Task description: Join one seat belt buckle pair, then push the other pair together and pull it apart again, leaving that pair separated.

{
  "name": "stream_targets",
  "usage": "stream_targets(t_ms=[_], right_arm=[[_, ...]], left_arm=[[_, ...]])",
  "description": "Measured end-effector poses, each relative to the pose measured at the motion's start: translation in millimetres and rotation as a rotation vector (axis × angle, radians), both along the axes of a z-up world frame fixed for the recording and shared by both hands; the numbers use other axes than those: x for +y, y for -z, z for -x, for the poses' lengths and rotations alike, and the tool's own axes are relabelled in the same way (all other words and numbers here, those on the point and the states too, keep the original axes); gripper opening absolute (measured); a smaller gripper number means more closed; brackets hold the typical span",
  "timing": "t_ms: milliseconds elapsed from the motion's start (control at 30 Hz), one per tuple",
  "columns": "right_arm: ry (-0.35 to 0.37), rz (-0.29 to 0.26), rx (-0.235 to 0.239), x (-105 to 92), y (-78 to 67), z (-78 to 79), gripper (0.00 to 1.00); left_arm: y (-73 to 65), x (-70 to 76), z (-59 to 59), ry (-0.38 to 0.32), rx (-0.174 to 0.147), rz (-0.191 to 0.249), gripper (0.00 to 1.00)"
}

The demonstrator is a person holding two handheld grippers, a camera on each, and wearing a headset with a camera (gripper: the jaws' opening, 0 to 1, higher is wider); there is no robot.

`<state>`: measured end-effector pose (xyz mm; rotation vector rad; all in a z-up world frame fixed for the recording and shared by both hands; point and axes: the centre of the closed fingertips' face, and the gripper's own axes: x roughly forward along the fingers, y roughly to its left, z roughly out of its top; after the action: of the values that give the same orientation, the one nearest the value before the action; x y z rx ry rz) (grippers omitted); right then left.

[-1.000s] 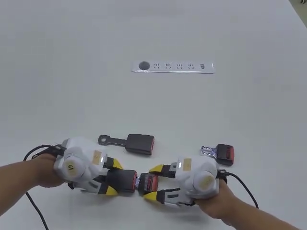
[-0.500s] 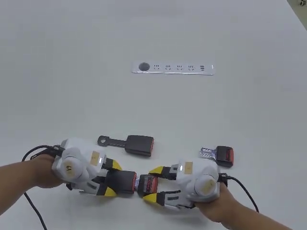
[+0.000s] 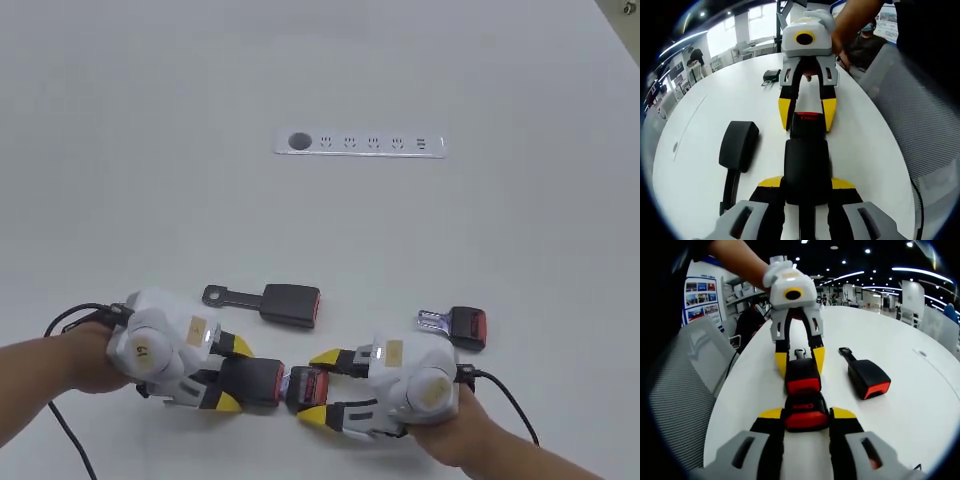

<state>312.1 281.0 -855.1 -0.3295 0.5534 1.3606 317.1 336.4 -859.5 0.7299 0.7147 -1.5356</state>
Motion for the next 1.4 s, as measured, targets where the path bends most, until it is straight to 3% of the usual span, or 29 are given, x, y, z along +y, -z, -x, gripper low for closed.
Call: stream_targets(t_ms=[700,1133,1167,1200,1233,1267,1333,1400], right_arm=[[-0.004,0.005,0.009,0.1,0.4,-0.3,0.34],[-0.007,0.060,0.006,1.9,0.3,0.1,0.36],[-0.019,0.089,-0.017,1.2,1.2,0.2,0.37],[-0.026,0.125,-0.048,-0.5,2.4,-1.4,0.37],[-0.029,0.175,-0.049,-3.5,6.0,-0.4,0.38],[-0.018,0.188,-0.061,-3.5,6.6,-2.5,0.40],[-0.009,0.127,-0.052,0.3,-3.2,-1.3,0.51],[0.030,0.115,-0.030,-3.2,-7.9,-4.9,0.61]], left_arm=[[0.1,0.3,-0.4,-0.005,0.004,-0.002,0.33],[0.1,-1.0,-0.1,-0.015,0.003,-0.033,0.34],[0.2,-0.8,-0.2,-0.040,0.022,-0.041,0.35],[-0.7,-1.7,2.7,-0.080,0.066,-0.042,0.37],[-3.3,-3.6,6.4,-0.088,0.102,-0.039,0.41],[-4.4,-4.5,7.3,-0.084,0.103,-0.035,0.46],[-4.5,-2.4,8.8,-0.102,0.098,-0.049,0.56],[-7.2,-1.9,10.2,-0.117,0.093,-0.038,0.66]])
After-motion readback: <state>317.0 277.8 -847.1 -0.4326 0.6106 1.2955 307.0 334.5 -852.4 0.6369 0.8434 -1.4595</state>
